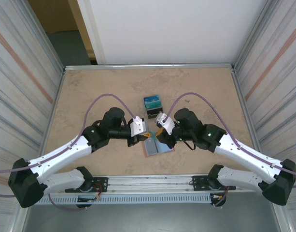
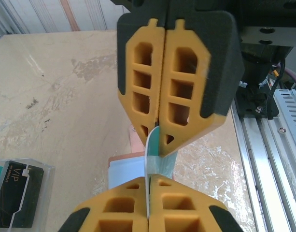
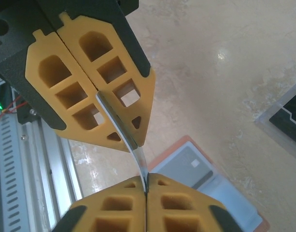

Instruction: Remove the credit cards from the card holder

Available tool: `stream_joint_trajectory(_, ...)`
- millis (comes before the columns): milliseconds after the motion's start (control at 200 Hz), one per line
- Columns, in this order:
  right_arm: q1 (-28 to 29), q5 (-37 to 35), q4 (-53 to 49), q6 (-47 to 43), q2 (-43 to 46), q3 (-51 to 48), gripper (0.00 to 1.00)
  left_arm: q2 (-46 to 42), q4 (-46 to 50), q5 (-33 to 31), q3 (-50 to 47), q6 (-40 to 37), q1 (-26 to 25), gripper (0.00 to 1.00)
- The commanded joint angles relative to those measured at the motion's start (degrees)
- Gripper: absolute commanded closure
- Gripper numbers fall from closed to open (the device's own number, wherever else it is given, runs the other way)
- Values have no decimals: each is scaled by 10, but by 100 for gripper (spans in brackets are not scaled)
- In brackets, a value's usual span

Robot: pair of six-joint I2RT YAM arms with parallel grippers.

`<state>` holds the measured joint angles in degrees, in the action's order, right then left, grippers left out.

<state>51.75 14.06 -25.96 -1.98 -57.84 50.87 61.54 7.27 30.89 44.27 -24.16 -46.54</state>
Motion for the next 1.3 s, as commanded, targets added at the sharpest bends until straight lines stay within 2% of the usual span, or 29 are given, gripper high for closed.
stream_joint_trajectory(0, 3, -30, 30, 0, 30, -7, 73, -20, -24, -1, 3, 2, 1, 100)
stream_joint_trajectory(120, 0, -56, 63, 13, 63, -35, 57, -51, -55, -30, -24, 22, 1, 100)
stream_joint_trajectory(286, -5, -72, 136, 57, 126, -89, 50, -109, -120, -82, -74, 93, 1, 100)
stream_joint_trajectory(431, -7, -77, 268, 134, 185, -172, 37, -156, -186, -119, -114, 196, 1, 100)
stream_joint_trajectory(476, -11, -68, 307, 164, 195, -194, 32, -169, -198, -128, -123, 227, 1, 100)
stream_joint_trajectory(566, -25, -33, 370, 217, 200, -221, 29, -187, -229, -142, -139, 276, 1, 100)
stream_joint_trajectory(737, -67, 35, 454, 313, 161, -233, 26, -203, -316, -134, -176, 367, 1, 100)
stream_joint_trajectory(882, -96, 133, 536, 350, 114, -229, 25, -190, -363, -118, -187, 429, 1, 100)
stream_joint_trajectory(1072, -95, 182, 555, 350, 55, -191, 31, -152, -434, -97, -196, 482, 1, 100)
stream_joint_trajectory(1293, -94, 192, 582, 359, 18, -172, 53, -135, -451, -89, -192, 485, 1, 100)
